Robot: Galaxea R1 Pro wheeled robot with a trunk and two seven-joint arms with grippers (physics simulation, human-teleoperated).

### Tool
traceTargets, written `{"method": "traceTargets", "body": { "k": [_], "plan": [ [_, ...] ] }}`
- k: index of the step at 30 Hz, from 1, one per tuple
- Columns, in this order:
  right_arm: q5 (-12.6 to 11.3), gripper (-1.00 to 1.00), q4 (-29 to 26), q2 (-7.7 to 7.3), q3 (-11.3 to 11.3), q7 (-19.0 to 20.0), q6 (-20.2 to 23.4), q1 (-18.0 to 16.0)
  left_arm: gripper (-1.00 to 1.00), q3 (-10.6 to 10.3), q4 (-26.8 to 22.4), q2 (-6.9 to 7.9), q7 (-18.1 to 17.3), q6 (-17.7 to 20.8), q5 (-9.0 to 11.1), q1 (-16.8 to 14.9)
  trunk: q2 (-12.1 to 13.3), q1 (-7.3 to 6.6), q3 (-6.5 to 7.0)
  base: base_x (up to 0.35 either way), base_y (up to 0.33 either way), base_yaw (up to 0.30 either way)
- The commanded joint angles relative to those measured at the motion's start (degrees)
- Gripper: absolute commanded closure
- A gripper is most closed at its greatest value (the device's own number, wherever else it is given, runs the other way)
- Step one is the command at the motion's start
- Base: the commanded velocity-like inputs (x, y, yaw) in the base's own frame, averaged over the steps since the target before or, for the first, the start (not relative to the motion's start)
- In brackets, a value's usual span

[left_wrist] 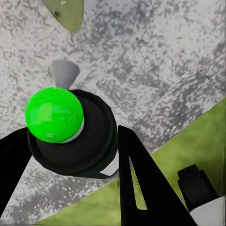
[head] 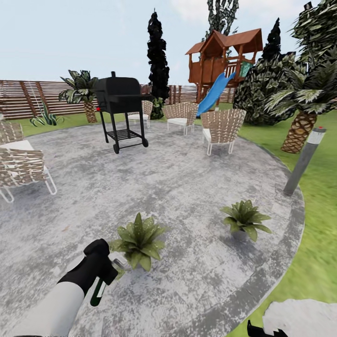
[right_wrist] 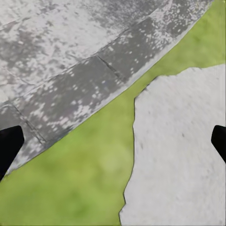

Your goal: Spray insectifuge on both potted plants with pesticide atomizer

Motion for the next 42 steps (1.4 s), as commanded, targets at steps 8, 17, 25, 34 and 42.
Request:
{"method": "traceTargets", "body": {
  "k": [8, 17, 25, 34, 42],
  "plan": [
    [-0.54, -1.0, 0.02, -0.01, 0.5, -0.1, -0.17, -0.03, 1.0, 1.96, -0.15, -0.5, -0.55, 0.05, 0.38, -0.07, -0.02, 0.0, -0.06, 0.076, -0.003, 0.276],
    [-0.54, -1.0, -0.02, 0.02, 0.51, -0.04, -0.17, -0.03, 1.0, 1.11, 0.02, -1.96, -0.49, -0.18, 2.8, -0.54, -0.02, 0.0, -0.06, 0.0, 0.0, 0.192],
    [-0.54, -1.0, 0.11, -0.1, 0.5, 0.0, -0.17, -0.03, 1.0, 0.97, 0.02, -2.0, -0.4, -0.16, 2.7, -0.24, -0.02, 0.0, -0.06, 0.141, -0.107, 0.003],
    [-0.54, -1.0, 0.11, -0.01, 0.5, -0.01, -0.17, -0.03, 1.0, 0.87, 0.02, -1.92, -0.4, -0.08, 2.64, -0.26, -0.02, 0.0, -0.06, 0.029, -0.301, 0.013],
    [-0.54, -1.0, 0.09, 0.08, 0.51, -0.01, -0.17, -0.03, 1.0, 0.82, 0.01, -1.75, -0.4, -0.03, 2.61, -0.26, -0.02, 0.0, -0.06, 0.208, -0.237, 0.178]
  ]
}}
